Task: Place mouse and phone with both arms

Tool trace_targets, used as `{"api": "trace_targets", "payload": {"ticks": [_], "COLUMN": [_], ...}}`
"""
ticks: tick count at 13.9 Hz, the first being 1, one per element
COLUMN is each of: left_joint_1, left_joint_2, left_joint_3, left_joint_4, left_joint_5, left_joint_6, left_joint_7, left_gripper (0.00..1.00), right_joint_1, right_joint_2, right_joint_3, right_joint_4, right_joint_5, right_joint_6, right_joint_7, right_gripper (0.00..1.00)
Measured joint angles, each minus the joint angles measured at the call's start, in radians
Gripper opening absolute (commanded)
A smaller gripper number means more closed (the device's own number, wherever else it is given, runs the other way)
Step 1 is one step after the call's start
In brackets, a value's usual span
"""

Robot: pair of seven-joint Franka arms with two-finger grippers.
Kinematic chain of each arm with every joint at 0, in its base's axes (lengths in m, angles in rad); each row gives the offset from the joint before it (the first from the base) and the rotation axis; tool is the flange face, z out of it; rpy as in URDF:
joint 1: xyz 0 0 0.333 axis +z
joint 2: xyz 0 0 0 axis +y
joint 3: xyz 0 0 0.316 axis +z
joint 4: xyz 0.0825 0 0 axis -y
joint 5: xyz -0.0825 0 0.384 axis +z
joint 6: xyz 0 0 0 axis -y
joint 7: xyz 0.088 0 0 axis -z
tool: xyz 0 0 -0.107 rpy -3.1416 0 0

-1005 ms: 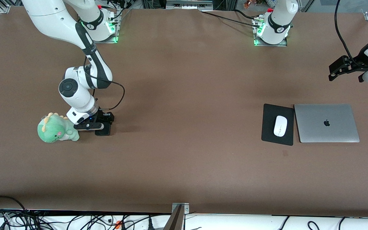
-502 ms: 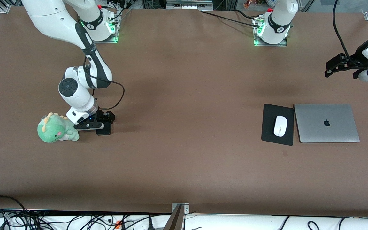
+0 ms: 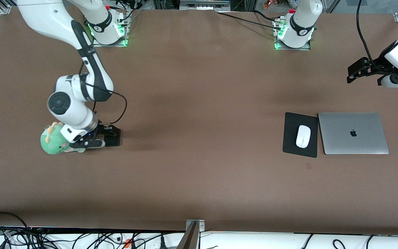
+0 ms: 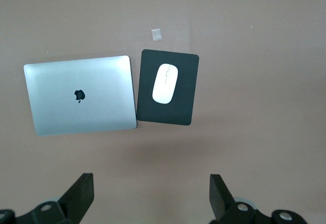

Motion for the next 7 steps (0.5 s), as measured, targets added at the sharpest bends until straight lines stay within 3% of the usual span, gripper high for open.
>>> {"api": "trace_targets", "payload": {"ticks": [4, 7], "left_joint_1": [0.0, 0.0], "left_joint_2": [0.0, -0.001], "left_joint_3": [-0.003, -0.003], "left_joint_4": [0.0, 0.0], "left_joint_5": [0.0, 0.0], "left_joint_6": [0.0, -0.001], "left_joint_7": [0.0, 0.0], "left_gripper": [1.0, 1.0], "right_joint_1": [-0.037, -0.047], "right_joint_2": [-0.054, -0.123], "right_joint_3": [-0.01, -0.05], "right_joint_4": [0.179, 0.25], "right_joint_5": [0.0, 0.0], "right_joint_6": [-0.254, -0.419], "right_joint_7": [-0.003, -0.021], "right_gripper": [1.0, 1.0]}}
